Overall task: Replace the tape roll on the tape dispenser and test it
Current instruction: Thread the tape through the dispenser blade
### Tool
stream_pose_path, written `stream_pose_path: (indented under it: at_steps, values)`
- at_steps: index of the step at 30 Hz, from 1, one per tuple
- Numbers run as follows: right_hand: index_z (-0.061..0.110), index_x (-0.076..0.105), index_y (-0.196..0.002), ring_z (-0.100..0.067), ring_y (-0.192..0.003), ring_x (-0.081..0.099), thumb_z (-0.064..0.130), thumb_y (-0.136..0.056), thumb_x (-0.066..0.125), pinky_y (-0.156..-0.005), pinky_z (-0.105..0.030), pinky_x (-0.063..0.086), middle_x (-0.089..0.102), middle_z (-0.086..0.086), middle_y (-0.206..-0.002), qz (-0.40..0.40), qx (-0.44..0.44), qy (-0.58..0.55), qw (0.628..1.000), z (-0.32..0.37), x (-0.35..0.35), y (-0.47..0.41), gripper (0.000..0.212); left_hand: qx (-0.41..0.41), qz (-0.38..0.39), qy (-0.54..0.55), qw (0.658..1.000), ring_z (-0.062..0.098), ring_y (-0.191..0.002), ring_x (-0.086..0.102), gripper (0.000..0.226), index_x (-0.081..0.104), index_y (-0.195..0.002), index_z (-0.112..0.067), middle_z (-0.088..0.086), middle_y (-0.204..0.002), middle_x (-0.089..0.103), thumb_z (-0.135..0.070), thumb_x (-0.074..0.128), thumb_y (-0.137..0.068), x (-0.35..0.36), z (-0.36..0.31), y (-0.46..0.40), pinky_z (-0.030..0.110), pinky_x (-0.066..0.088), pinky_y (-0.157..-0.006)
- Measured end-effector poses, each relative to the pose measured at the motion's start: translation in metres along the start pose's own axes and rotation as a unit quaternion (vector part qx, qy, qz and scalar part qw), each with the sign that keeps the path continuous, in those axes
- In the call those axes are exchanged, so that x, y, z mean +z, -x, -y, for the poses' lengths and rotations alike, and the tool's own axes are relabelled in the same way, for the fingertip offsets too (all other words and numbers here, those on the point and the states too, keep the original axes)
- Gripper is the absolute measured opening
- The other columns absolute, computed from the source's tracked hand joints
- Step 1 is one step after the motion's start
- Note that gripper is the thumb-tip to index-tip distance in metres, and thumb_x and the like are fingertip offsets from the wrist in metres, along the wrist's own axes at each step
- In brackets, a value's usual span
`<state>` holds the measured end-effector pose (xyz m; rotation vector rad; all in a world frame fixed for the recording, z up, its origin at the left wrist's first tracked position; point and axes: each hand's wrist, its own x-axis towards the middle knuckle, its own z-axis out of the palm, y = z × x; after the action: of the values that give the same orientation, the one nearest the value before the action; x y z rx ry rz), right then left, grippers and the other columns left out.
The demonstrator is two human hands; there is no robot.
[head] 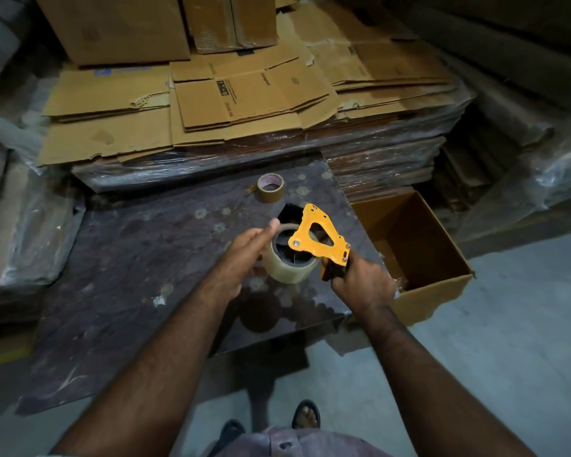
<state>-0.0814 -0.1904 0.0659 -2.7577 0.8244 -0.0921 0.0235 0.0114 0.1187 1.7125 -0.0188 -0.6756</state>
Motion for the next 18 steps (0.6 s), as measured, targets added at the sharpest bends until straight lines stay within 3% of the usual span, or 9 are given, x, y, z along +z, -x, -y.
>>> stream_pose_path:
  at_steps: [3, 5, 8, 12, 14, 16, 18]
  values:
    - [0.023, 0.064, -0.099, -0.028, -0.080, 0.065, 0.062, -0.077, 0.063, -0.069, -0.034, 0.052, 0.068, -0.002, -0.084, 0.092, 0.053, -0.093, 0.990, -0.001, 0.007, -0.008, 0.045, 0.008, -0.020, 0.006, 1.000, 0.018, -0.095, 0.066, 0.051, 0.068, -0.103, -0.025, -0.002, -0.104, 0.071, -0.071, 0.050, -0.090, 0.002, -0.011, -0.007, 0.037, 0.049, -0.077]
    - [0.019, 0.068, -0.091, -0.025, -0.069, 0.067, 0.048, -0.077, 0.069, -0.063, -0.033, 0.054, 0.072, -0.007, -0.078, 0.161, 0.074, -0.232, 0.956, -0.002, 0.013, -0.011, 0.033, 0.002, -0.038, 0.010, 0.999, 0.017, -0.092, 0.066, 0.050, 0.067, -0.100, -0.024, -0.002, -0.105, 0.071, -0.068, 0.045, -0.093, 0.002, -0.013, -0.014, 0.035, 0.046, -0.074]
    - [0.007, 0.065, -0.093, -0.016, -0.045, 0.054, 0.019, -0.088, 0.067, -0.043, -0.027, 0.039, 0.063, -0.009, -0.062, 0.264, 0.152, -0.450, 0.839, 0.002, 0.010, -0.006, 0.012, -0.018, -0.045, 0.001, 0.999, 0.021, -0.093, 0.069, 0.050, 0.069, -0.097, -0.023, 0.004, -0.112, 0.074, -0.065, 0.043, -0.096, 0.002, -0.008, -0.023, 0.036, 0.048, -0.076]
    - [0.006, 0.070, -0.108, -0.012, -0.045, 0.051, 0.027, -0.097, 0.059, -0.041, -0.022, 0.040, 0.067, -0.008, -0.068, 0.394, 0.224, -0.589, 0.669, 0.009, -0.007, -0.008, 0.027, -0.054, -0.053, -0.004, 0.997, 0.021, -0.088, 0.068, 0.053, 0.069, -0.105, -0.014, 0.006, -0.112, 0.074, -0.058, 0.041, -0.100, 0.004, 0.003, -0.033, 0.039, 0.046, -0.082]
    - [0.006, 0.070, -0.117, -0.011, -0.044, 0.052, 0.031, -0.097, 0.058, -0.040, -0.021, 0.042, 0.070, -0.008, -0.071, 0.404, 0.237, -0.626, 0.623, 0.008, -0.008, -0.014, 0.035, -0.066, -0.057, -0.005, 0.996, 0.020, -0.086, 0.067, 0.053, 0.070, -0.106, -0.012, 0.006, -0.112, 0.074, -0.057, 0.041, -0.101, 0.004, 0.007, -0.036, 0.037, 0.046, -0.080]
    - [0.005, 0.069, -0.121, -0.010, -0.044, 0.051, 0.033, -0.096, 0.058, -0.040, -0.021, 0.042, 0.069, -0.008, -0.072, 0.399, 0.233, -0.650, 0.604, 0.006, -0.009, -0.017, 0.040, -0.078, -0.061, -0.004, 0.995, 0.022, -0.088, 0.068, 0.055, 0.070, -0.105, -0.012, 0.007, -0.112, 0.075, -0.058, 0.041, -0.100, 0.003, 0.010, -0.039, 0.037, 0.048, -0.078]
    - [0.002, 0.072, -0.113, -0.010, -0.043, 0.047, 0.032, -0.095, 0.058, -0.040, -0.021, 0.039, 0.063, -0.006, -0.066, 0.391, 0.232, -0.670, 0.587, 0.005, -0.009, -0.018, 0.037, -0.111, -0.053, -0.001, 0.992, 0.025, -0.089, 0.070, 0.060, 0.071, -0.106, -0.010, 0.008, -0.108, 0.075, -0.060, 0.040, -0.100, 0.003, 0.010, -0.041, 0.038, 0.051, -0.078]
